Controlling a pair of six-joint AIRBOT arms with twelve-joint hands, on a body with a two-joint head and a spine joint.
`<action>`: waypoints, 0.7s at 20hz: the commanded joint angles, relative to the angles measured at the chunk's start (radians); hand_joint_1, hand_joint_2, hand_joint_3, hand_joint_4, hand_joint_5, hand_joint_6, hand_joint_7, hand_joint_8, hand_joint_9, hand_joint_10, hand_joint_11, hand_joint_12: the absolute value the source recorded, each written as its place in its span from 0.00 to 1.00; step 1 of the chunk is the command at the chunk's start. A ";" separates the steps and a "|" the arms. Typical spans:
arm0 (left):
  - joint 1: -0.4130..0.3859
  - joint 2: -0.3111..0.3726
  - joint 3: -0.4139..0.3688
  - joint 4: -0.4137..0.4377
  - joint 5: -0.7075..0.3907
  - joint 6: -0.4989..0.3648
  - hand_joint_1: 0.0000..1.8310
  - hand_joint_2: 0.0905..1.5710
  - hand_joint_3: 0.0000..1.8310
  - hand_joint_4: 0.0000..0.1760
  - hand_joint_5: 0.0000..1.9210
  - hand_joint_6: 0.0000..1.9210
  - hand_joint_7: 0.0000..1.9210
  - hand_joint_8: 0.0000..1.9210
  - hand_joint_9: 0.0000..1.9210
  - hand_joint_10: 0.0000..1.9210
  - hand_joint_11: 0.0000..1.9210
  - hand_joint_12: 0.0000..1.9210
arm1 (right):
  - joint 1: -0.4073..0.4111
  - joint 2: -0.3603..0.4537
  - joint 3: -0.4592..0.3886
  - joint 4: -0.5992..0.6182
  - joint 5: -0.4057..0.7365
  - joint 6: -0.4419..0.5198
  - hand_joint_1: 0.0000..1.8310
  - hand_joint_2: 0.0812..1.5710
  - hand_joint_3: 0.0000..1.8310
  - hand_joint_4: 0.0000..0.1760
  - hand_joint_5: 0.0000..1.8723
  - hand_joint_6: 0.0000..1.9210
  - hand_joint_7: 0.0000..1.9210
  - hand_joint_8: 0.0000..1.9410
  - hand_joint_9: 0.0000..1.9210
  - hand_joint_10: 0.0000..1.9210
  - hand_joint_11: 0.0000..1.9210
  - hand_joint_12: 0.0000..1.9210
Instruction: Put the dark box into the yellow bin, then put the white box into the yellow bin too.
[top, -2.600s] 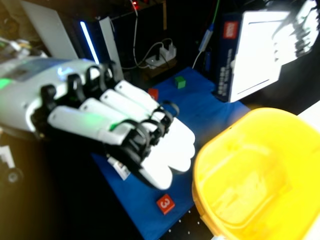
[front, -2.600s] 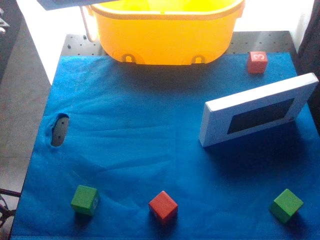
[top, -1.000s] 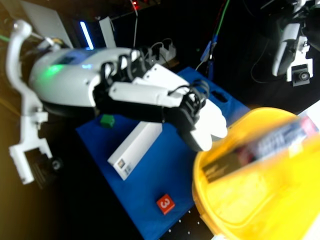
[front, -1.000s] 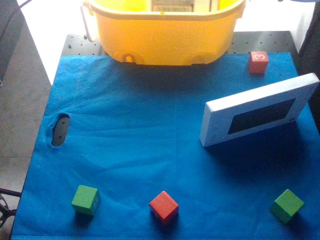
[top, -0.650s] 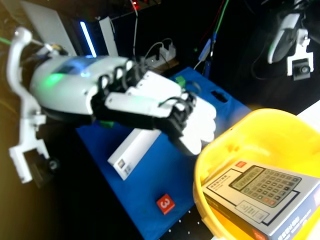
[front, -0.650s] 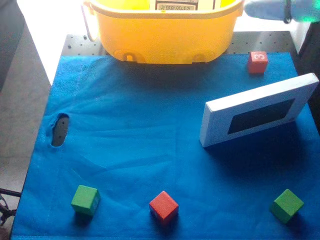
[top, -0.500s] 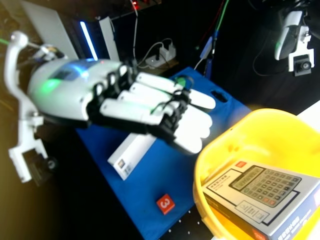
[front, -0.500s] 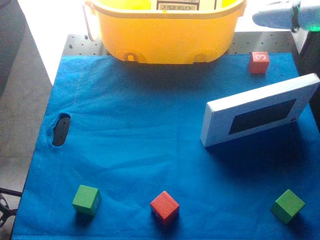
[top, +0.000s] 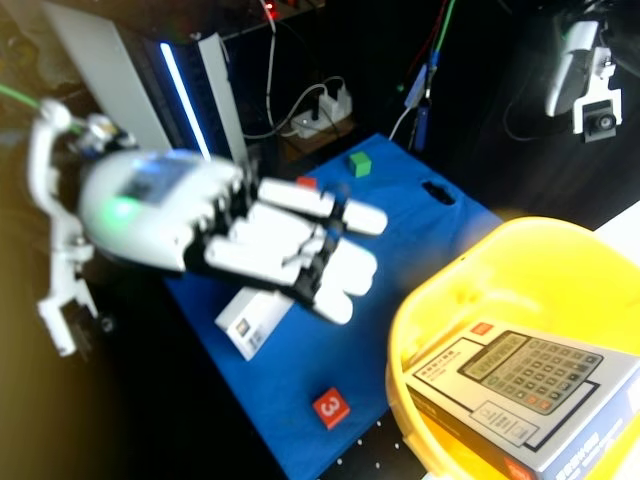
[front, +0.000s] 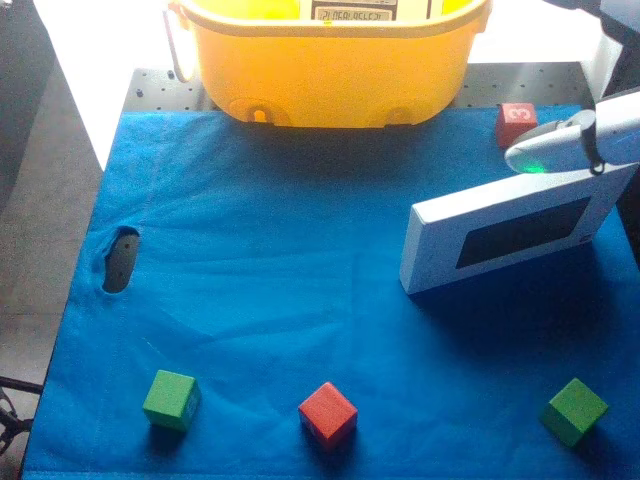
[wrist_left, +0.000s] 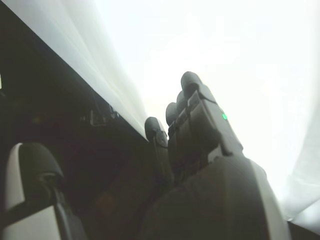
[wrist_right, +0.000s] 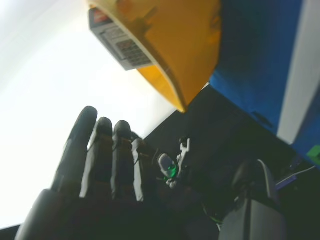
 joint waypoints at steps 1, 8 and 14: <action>-0.006 0.006 -0.006 -0.053 -0.102 -0.004 0.57 0.47 0.00 0.00 0.18 0.00 0.17 0.00 0.17 0.00 0.18 0.03 | 0.006 0.003 -0.006 0.008 0.131 0.006 0.19 0.47 0.00 0.44 0.03 0.00 0.13 0.00 0.12 0.00 0.00 0.33; 0.009 0.028 -0.005 -0.083 -0.099 0.005 0.59 0.55 0.00 0.79 0.18 0.00 0.15 0.00 0.15 0.00 0.01 0.57 | -0.098 -0.016 -0.019 0.009 0.135 0.034 0.25 0.41 0.00 0.50 0.04 0.00 0.12 0.00 0.12 0.00 0.00 0.34; 0.015 0.049 -0.012 -0.126 -0.119 0.017 0.57 0.52 0.00 0.66 0.19 0.00 0.13 0.00 0.13 0.00 0.00 0.38 | -0.158 -0.050 -0.009 0.009 0.135 0.051 0.28 0.42 0.00 0.46 0.06 0.00 0.11 0.00 0.10 0.00 0.00 0.31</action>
